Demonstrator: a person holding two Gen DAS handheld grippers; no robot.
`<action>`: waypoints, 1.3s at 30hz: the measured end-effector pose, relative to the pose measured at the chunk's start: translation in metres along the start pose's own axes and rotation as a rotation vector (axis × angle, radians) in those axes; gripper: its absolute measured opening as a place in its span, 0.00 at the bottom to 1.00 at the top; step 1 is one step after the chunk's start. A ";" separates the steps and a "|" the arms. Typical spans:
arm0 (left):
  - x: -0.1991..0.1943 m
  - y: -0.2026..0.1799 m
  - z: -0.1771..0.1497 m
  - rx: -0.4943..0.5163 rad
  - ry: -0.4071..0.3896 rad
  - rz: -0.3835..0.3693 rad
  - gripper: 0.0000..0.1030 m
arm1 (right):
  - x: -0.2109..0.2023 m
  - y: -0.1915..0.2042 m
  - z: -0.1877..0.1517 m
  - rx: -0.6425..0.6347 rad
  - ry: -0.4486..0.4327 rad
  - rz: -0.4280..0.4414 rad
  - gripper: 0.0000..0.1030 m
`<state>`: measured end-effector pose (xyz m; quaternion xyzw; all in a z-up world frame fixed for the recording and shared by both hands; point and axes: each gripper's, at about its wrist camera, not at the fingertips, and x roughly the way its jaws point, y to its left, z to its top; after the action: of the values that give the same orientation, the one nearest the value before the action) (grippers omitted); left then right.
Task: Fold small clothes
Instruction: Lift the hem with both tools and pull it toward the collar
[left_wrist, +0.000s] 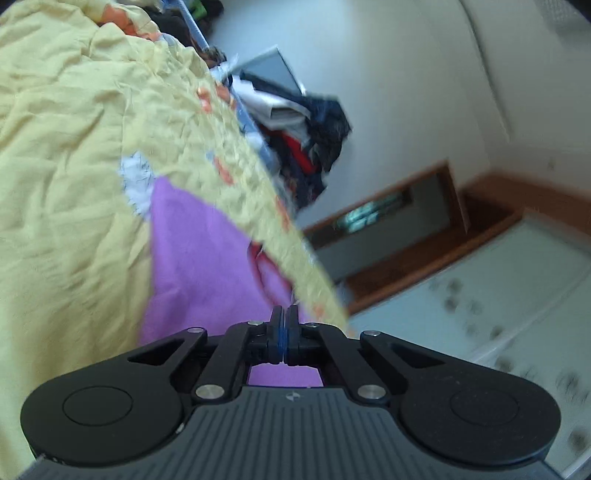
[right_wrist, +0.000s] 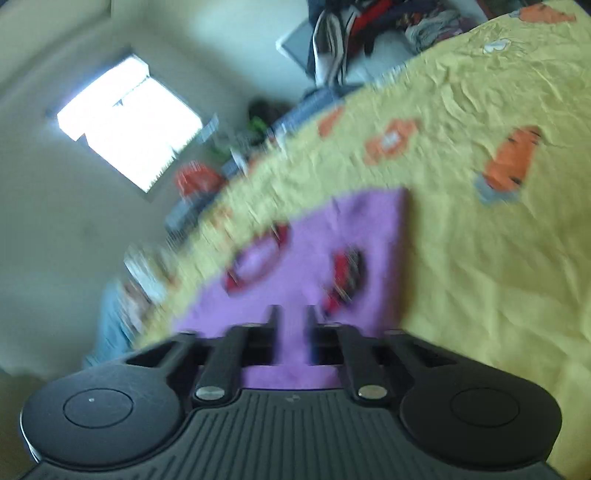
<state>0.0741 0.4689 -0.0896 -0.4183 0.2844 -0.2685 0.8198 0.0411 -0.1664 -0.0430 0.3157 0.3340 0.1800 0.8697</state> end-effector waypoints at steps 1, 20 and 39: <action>-0.006 0.002 -0.004 0.032 0.020 0.016 0.00 | -0.004 -0.003 -0.010 -0.021 0.012 -0.007 0.57; -0.004 -0.011 -0.081 0.327 0.233 0.039 0.05 | 0.003 0.024 -0.072 -0.171 0.107 0.159 0.06; 0.012 0.001 0.009 0.049 -0.094 -0.034 0.06 | 0.013 -0.011 0.023 0.043 -0.108 0.091 0.07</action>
<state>0.0891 0.4657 -0.0891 -0.4152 0.2317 -0.2692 0.8375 0.0677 -0.1777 -0.0432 0.3583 0.2758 0.1949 0.8704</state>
